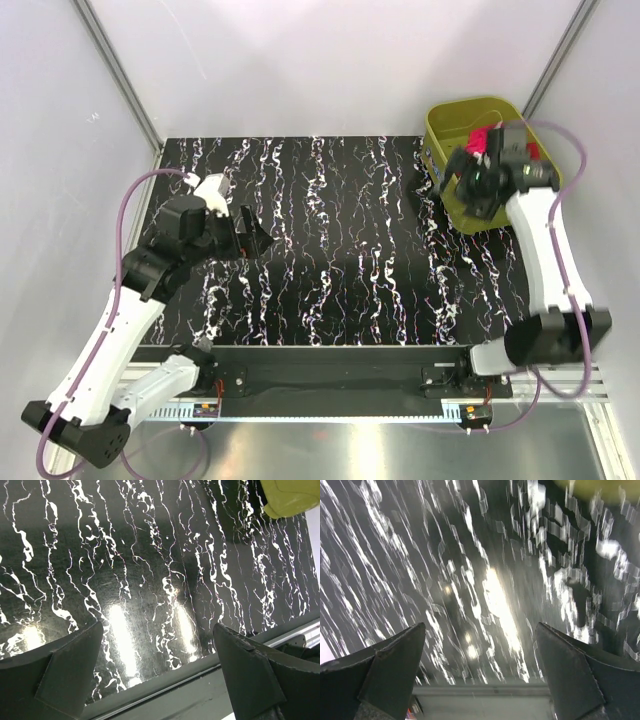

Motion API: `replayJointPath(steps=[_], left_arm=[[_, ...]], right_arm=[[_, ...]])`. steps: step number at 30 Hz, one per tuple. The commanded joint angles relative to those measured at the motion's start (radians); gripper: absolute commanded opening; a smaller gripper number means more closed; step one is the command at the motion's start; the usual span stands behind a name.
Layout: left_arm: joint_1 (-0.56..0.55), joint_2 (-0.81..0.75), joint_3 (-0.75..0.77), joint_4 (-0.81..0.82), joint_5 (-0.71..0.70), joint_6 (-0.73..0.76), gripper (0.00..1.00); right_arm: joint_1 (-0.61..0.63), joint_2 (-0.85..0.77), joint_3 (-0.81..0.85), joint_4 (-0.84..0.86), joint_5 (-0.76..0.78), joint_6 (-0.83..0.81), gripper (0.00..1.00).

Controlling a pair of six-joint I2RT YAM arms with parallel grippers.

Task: Fold and stack the t-shirts
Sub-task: Grab the tshirt from the pile

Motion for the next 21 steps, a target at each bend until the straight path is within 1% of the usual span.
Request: replayJointPath(steps=[1, 2, 3, 4, 5, 6, 7, 8, 9, 11, 14, 16, 18, 21], left_arm=[[0.000, -0.048, 0.023, -0.012, 0.028, 0.047, 0.99], [0.000, -0.067, 0.020, -0.012, 0.035, 0.059, 0.99], [0.000, -0.076, 0.016, -0.012, 0.048, 0.065, 0.99], [0.000, -0.087, 0.006, -0.009, 0.058, 0.078, 0.99], [0.000, -0.109, 0.003, -0.009, 0.062, 0.084, 0.99], [0.000, -0.119, 0.000, -0.010, 0.076, 0.088, 0.99], [0.000, -0.131, -0.003, -0.013, 0.082, 0.094, 0.99], [0.000, -0.155, -0.013, -0.016, 0.084, 0.104, 0.99], [0.000, -0.166, -0.020, -0.016, 0.091, 0.108, 0.99], [0.000, -0.201, -0.039, -0.012, 0.096, 0.114, 0.99], [0.000, -0.228, -0.054, -0.001, 0.116, 0.116, 0.99], [0.000, -0.229, -0.054, 0.004, 0.120, 0.121, 0.99], [0.000, -0.225, -0.054, 0.004, 0.127, 0.130, 0.99], [0.000, -0.203, -0.048, 0.004, 0.125, 0.147, 0.99]], right_arm=[[-0.065, 0.139, 0.303, 0.006, 0.111, 0.014, 1.00], [-0.089, 0.188, 0.382, -0.011, 0.160, 0.032, 1.00], [-0.119, 0.286, 0.457, -0.030, 0.172, 0.044, 0.98], [-0.172, 0.340, 0.609, -0.040, 0.177, 0.055, 0.96], [-0.198, 0.389, 0.681, -0.046, 0.198, 0.061, 0.93], [-0.215, 0.484, 0.809, -0.044, 0.220, 0.060, 0.87], [-0.229, 0.530, 0.867, -0.040, 0.240, 0.048, 0.85], [-0.260, 0.616, 0.919, -0.025, 0.278, 0.013, 0.83], [-0.272, 0.654, 0.998, -0.023, 0.307, 0.003, 0.81], [-0.318, 0.742, 1.031, 0.017, 0.337, -0.027, 0.81], [-0.355, 0.806, 0.999, 0.057, 0.324, -0.060, 0.85], [-0.357, 0.820, 0.947, 0.074, 0.321, -0.104, 0.89], [-0.357, 0.830, 0.875, 0.110, 0.315, -0.136, 0.89], [-0.357, 0.847, 0.841, 0.115, 0.369, -0.156, 0.89]])
